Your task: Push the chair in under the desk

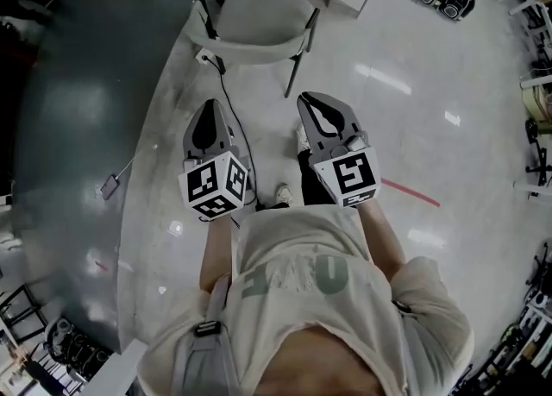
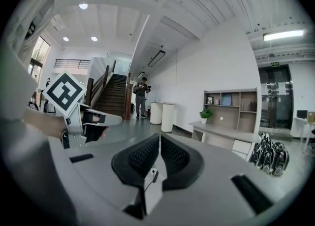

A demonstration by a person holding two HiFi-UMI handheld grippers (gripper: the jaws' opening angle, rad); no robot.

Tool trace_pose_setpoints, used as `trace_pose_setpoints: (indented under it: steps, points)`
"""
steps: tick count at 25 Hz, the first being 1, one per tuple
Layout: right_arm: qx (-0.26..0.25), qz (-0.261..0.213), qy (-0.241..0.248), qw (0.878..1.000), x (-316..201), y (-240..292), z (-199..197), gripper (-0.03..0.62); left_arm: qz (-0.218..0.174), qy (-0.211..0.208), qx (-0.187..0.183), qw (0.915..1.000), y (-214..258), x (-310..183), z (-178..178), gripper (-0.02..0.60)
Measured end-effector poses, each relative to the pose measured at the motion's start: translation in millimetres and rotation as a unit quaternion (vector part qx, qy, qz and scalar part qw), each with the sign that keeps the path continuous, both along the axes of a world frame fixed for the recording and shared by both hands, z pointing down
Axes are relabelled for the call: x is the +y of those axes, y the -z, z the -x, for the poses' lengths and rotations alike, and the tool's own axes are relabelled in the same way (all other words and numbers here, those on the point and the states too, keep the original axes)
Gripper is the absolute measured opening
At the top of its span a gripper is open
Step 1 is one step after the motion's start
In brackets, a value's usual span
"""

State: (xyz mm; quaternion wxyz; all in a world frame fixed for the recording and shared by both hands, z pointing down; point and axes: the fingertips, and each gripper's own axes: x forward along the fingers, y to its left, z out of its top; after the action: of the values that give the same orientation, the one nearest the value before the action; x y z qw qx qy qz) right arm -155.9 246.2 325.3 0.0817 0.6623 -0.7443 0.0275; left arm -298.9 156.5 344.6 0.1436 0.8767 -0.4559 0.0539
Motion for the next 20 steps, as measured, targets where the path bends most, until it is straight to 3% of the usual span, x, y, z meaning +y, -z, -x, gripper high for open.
trace_pose_setpoints:
  steps: [6, 12, 16, 20]
  points:
    - [-0.001, 0.033, 0.031, 0.999, -74, -29, -47, 0.02, 0.033, 0.007, -0.018, 0.9993, -24, -64, -64, 0.029]
    - [0.014, 0.066, 0.102, 0.993, -148, -46, -75, 0.029, 0.04, 0.07, -0.018, 0.9966, -23, -131, -95, 0.029]
    - [0.005, 0.088, 0.157, 0.984, -181, -57, -74, 0.139, 0.063, 0.117, -0.026, 0.9908, -32, -156, -95, 0.029]
    - [0.006, 0.108, 0.2, 0.974, -211, -71, -57, 0.169, 0.091, 0.124, -0.04, 0.9874, -46, -182, -89, 0.036]
